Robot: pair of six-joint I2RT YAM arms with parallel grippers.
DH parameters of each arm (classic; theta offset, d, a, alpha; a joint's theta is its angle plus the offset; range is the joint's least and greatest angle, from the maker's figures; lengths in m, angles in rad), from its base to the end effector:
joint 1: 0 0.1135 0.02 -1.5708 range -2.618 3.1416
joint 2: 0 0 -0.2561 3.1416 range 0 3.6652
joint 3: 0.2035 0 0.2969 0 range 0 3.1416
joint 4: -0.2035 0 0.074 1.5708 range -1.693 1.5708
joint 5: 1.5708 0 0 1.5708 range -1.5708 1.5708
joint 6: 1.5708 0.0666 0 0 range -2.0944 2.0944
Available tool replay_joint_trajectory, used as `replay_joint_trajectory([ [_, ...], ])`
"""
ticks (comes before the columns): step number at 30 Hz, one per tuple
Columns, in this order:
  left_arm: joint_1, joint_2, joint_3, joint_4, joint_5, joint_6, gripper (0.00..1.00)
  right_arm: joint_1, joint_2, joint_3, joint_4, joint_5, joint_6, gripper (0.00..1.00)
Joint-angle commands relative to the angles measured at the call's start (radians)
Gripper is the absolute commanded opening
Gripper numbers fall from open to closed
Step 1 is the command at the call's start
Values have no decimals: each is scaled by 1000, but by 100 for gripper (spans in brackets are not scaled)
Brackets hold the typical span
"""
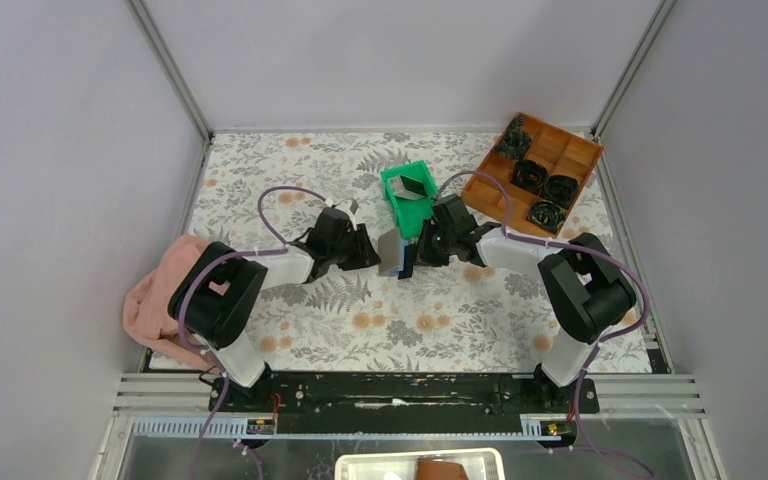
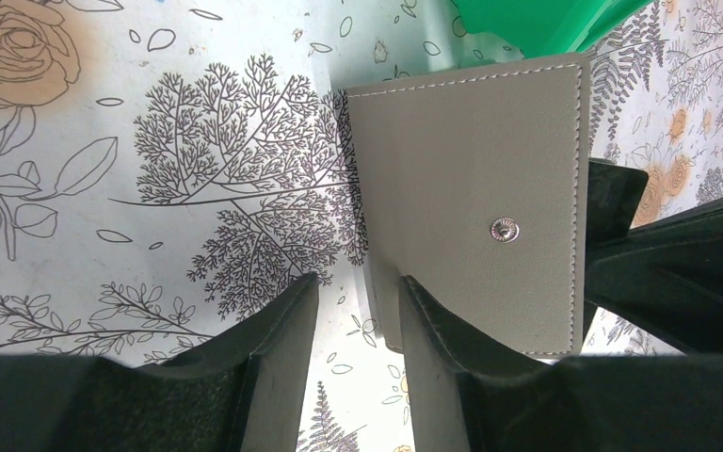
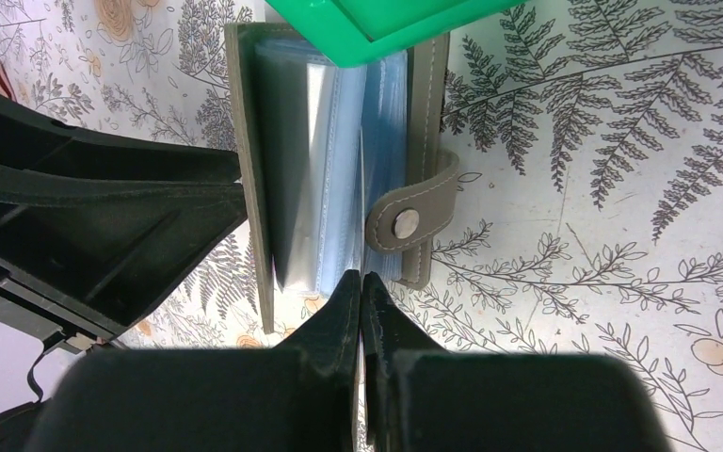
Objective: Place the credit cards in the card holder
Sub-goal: Open the card holder at the center of the board.
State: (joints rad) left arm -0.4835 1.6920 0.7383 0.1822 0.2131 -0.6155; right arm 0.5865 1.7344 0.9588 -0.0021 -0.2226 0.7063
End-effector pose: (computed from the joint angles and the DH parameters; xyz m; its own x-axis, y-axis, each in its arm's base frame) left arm 0.3192 -0.1835 0.0683 -0.8438 -0.1943 -0.5002 0.1242 0.8361 -0.5343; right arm 0.3336 0.2393 0.1079 -0.8799 0.1753 -0.4415 -0.1310 0.8038 0.5803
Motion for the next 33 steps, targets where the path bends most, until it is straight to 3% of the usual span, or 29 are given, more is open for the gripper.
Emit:
replay_joint_trajectory([
  [1, -12, 51, -86, -245, -29, 18, 46, -9, -39, 24, 2, 6, -14, 0],
  [33, -12, -19, -127, -312, -143, -56, 46, -8, 6, 139, -32, -43, -70, 0],
])
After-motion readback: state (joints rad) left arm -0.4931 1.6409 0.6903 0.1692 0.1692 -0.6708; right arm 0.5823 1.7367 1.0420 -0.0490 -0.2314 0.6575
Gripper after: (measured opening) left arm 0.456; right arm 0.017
